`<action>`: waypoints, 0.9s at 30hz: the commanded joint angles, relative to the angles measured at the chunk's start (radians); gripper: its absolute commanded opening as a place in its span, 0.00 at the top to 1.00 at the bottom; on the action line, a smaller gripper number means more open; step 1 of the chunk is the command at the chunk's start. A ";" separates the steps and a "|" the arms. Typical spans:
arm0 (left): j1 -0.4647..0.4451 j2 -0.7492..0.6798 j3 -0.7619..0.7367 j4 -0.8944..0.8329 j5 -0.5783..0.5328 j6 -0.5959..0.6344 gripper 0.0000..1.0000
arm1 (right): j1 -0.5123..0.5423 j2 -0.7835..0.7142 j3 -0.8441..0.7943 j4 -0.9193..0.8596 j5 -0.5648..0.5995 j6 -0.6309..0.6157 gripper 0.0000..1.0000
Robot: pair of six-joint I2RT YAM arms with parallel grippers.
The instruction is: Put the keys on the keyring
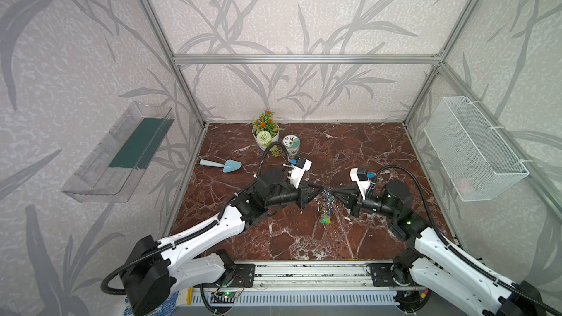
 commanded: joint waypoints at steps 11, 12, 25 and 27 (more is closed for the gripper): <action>0.003 0.044 0.080 -0.142 0.056 0.165 1.00 | 0.006 -0.024 0.008 0.044 0.000 -0.018 1.00; 0.005 0.049 0.080 -0.127 0.068 0.157 1.00 | 0.007 -0.024 0.008 0.044 0.000 -0.019 1.00; 0.002 0.110 0.068 0.034 0.135 0.037 1.00 | 0.012 -0.018 0.009 0.041 -0.004 -0.024 1.00; 0.003 0.108 0.067 0.033 0.122 0.034 1.00 | 0.012 -0.018 0.010 0.042 -0.005 -0.024 1.00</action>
